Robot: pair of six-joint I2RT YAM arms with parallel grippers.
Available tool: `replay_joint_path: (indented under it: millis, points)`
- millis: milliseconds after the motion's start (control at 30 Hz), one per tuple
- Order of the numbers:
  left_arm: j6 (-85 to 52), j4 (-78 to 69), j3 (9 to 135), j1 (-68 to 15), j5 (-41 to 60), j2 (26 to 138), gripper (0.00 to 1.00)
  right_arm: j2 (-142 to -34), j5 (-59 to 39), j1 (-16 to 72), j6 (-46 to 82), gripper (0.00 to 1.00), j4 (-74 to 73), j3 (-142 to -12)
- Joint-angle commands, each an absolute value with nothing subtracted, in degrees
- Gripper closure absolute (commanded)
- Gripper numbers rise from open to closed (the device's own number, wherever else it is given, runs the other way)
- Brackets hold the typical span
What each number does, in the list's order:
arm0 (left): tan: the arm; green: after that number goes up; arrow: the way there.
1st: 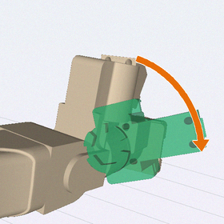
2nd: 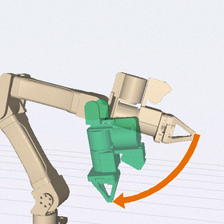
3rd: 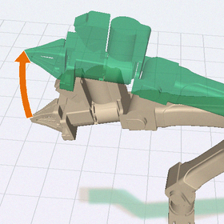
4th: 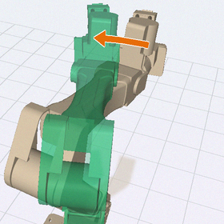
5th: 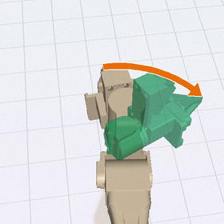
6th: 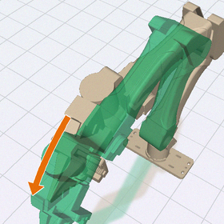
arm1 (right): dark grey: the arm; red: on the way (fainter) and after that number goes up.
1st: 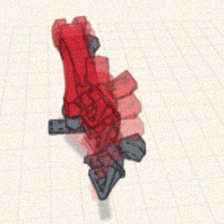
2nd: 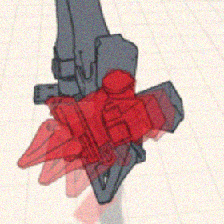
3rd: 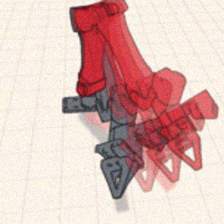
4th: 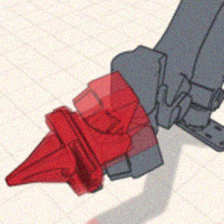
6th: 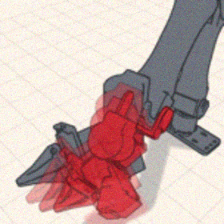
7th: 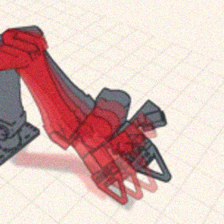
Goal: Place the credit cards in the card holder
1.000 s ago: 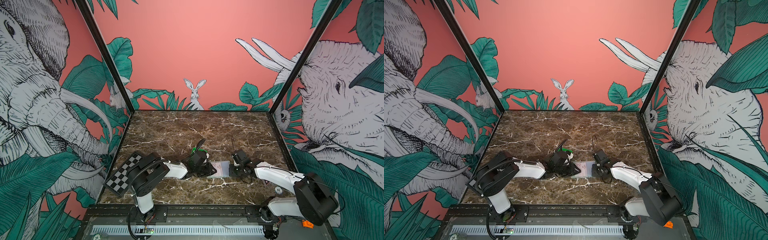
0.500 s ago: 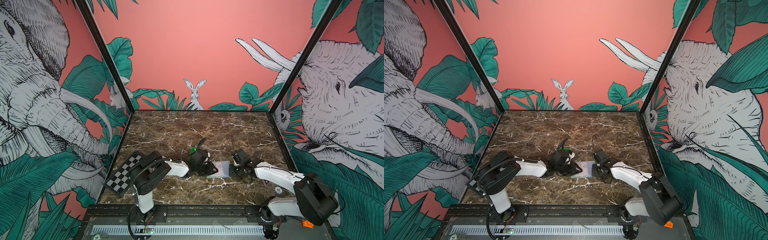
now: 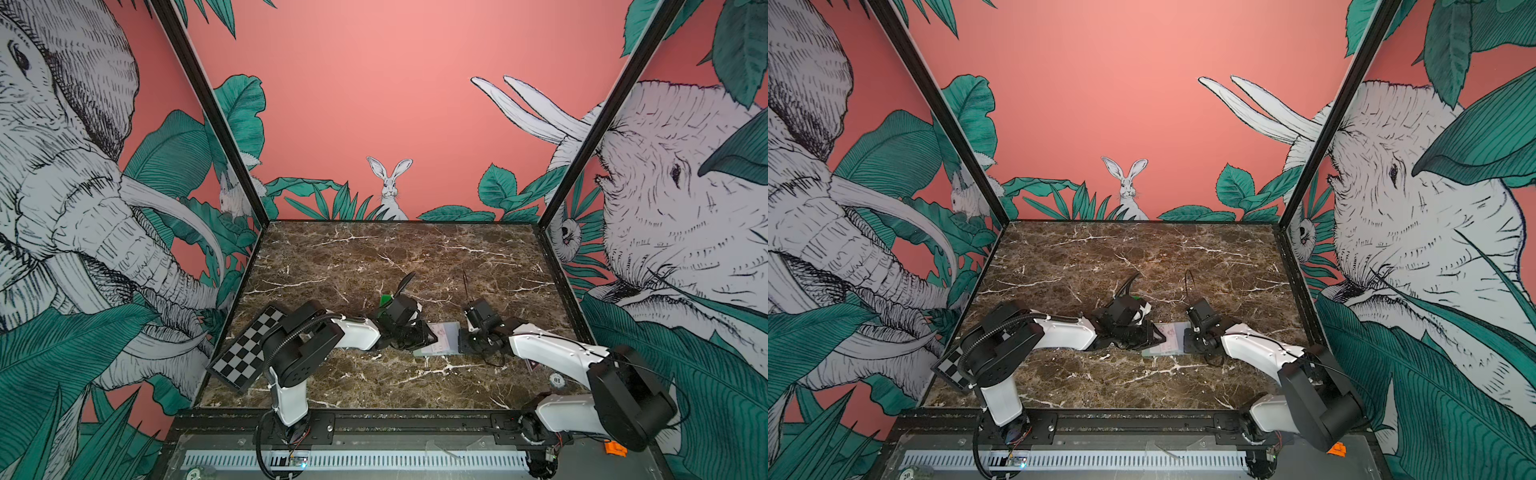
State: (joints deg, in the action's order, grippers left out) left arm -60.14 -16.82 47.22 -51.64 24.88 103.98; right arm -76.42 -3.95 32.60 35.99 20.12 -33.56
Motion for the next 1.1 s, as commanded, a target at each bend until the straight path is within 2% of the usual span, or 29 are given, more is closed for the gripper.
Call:
replay_joint_path:
  millis: [0,233,500,1067]
  points:
    - [-58.49,-9.48,47.62,-51.06,22.09,104.58,0.65,-76.45,-4.87,32.78,35.91,0.97,20.11,-32.18]
    - [-56.08,-3.0,49.28,-51.06,19.63,103.75,0.64,-75.54,-4.8,32.78,36.04,0.97,20.23,-32.25]
    - [-55.81,-2.85,51.55,-51.06,19.6,105.8,0.64,-74.78,-5.1,32.78,35.69,0.98,20.18,-31.92]
    - [-58.97,-12.21,53.17,-51.0,24.96,109.08,0.64,-76.28,-5.71,32.78,35.48,1.0,18.11,-30.67]
